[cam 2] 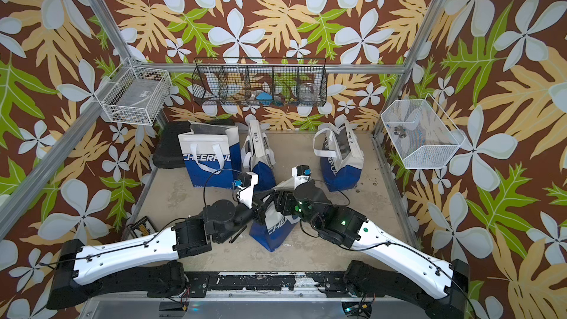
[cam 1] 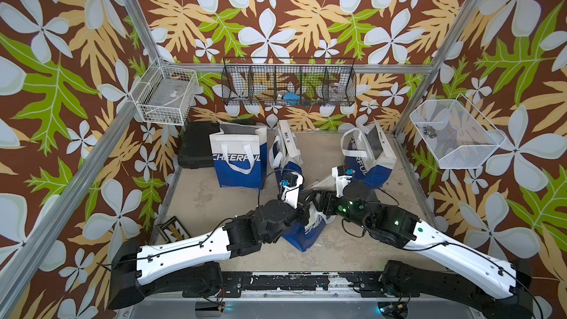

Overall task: Open the takeout bag
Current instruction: Open the takeout bag at the center of the board.

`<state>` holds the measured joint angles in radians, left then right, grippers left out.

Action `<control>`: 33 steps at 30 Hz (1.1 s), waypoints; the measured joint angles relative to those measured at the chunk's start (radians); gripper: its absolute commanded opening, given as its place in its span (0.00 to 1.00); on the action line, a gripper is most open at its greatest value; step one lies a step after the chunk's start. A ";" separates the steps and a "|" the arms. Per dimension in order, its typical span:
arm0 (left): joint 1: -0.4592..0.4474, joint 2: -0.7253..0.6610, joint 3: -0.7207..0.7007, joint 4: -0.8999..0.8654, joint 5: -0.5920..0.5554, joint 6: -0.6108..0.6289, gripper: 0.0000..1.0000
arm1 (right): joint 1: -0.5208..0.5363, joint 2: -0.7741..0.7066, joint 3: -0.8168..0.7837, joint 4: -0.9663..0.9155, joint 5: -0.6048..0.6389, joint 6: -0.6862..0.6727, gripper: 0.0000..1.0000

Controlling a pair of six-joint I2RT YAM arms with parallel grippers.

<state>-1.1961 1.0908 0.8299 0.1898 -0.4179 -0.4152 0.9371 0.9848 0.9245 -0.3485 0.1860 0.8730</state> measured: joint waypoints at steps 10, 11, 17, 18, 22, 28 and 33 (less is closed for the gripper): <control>-0.002 -0.029 -0.020 0.007 0.000 -0.031 0.00 | 0.004 0.016 -0.042 0.040 0.001 0.149 0.58; -0.003 -0.032 -0.021 0.005 0.007 -0.031 0.00 | 0.003 0.030 -0.042 0.032 -0.001 0.155 0.57; -0.006 -0.036 -0.026 0.008 0.021 -0.031 0.00 | 0.004 0.095 0.002 0.002 -0.005 0.163 0.20; -0.009 -0.036 -0.030 0.009 0.028 -0.031 0.00 | 0.005 0.104 0.010 -0.010 -0.007 0.162 0.15; -0.013 -0.037 -0.038 0.016 0.032 -0.034 0.00 | 0.006 0.122 0.036 -0.053 0.004 0.145 0.00; -0.010 -0.076 -0.016 -0.032 -0.119 -0.067 0.00 | -0.059 -0.020 -0.042 -0.081 0.050 0.117 0.00; 0.010 -0.132 -0.031 -0.070 -0.196 -0.145 0.00 | -0.216 -0.144 -0.170 -0.090 -0.005 0.098 0.00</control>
<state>-1.1858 0.9585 0.7986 0.1200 -0.6136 -0.5598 0.7208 0.8406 0.7547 -0.4385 0.1810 0.9707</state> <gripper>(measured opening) 0.053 0.055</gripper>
